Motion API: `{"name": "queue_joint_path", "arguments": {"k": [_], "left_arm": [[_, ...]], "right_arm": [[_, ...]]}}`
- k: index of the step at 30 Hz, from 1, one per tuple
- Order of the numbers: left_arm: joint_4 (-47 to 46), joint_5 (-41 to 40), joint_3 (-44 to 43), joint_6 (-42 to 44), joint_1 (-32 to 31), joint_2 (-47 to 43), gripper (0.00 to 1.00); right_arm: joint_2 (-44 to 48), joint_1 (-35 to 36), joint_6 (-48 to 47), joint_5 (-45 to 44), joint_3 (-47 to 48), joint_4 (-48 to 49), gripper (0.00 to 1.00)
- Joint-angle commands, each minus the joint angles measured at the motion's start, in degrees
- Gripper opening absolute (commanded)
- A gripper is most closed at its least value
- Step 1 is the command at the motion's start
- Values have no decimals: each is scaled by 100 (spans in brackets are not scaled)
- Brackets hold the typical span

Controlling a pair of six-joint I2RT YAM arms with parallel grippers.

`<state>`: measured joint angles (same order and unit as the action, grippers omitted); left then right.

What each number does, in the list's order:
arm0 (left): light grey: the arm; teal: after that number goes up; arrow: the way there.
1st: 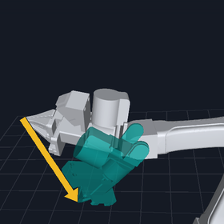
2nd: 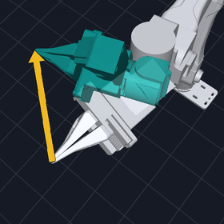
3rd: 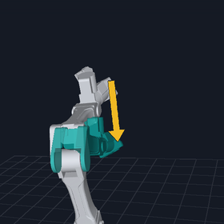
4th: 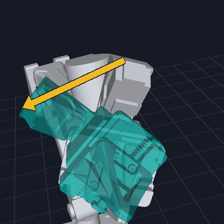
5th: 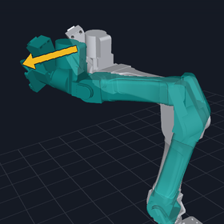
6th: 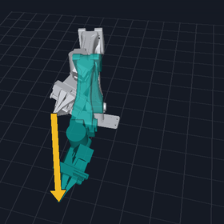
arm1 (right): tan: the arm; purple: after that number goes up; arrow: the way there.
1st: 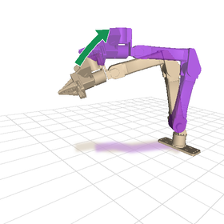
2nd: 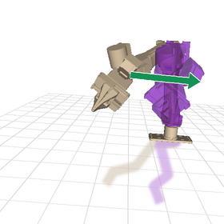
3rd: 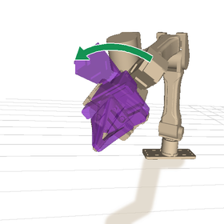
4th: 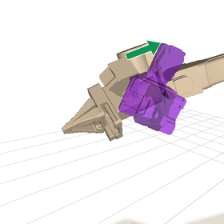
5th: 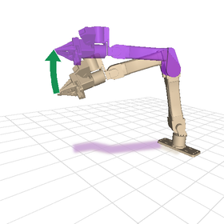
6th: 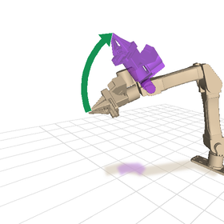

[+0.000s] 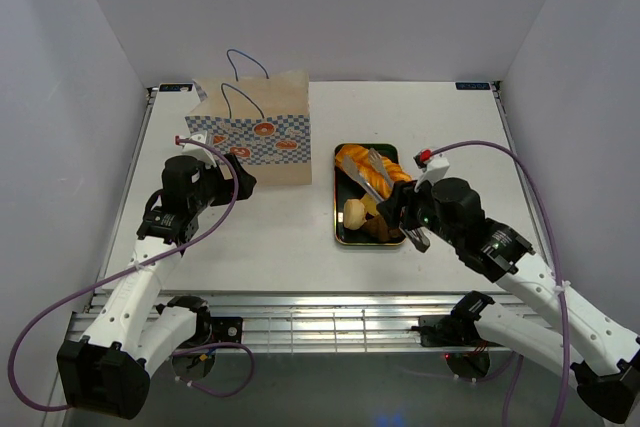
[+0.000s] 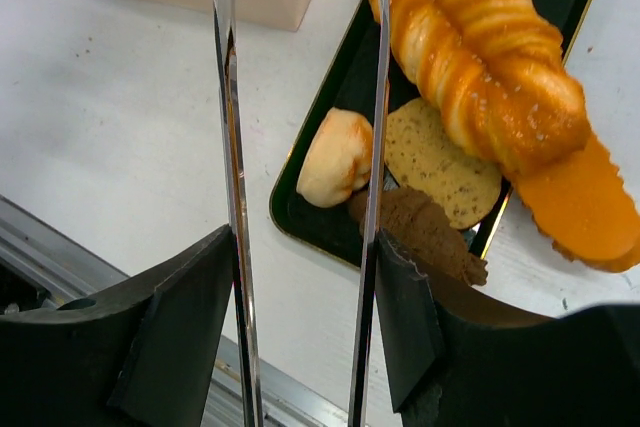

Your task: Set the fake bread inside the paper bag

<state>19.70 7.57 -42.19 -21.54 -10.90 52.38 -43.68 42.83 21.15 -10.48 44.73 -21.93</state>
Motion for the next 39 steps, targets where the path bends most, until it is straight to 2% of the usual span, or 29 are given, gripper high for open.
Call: {"name": "queue_joint_path", "arguments": {"k": [1,3,7,20,28,39], "left_arm": [[-10,78,-237,-26,-18,-17,98],[-19,86,-237,-26,-18,-9,98],[-19,86,-237,-26,-18,-35,98],[-28,139,-228,-26,-27,-44,98],[-28,148,-228,-26,-18,-44,98],[-28,148,-228,-26,-18,-52,98]], "right_arm": [[97,-3,319,264,-131,40,61],[44,-3,346,650,-350,14,62],[-53,-3,408,872,-553,-179,62],[-88,6,504,714,-1124,-189,63],[-272,-3,487,591,-1107,-83,63],[-281,-3,390,591,-817,-127,43]]}}
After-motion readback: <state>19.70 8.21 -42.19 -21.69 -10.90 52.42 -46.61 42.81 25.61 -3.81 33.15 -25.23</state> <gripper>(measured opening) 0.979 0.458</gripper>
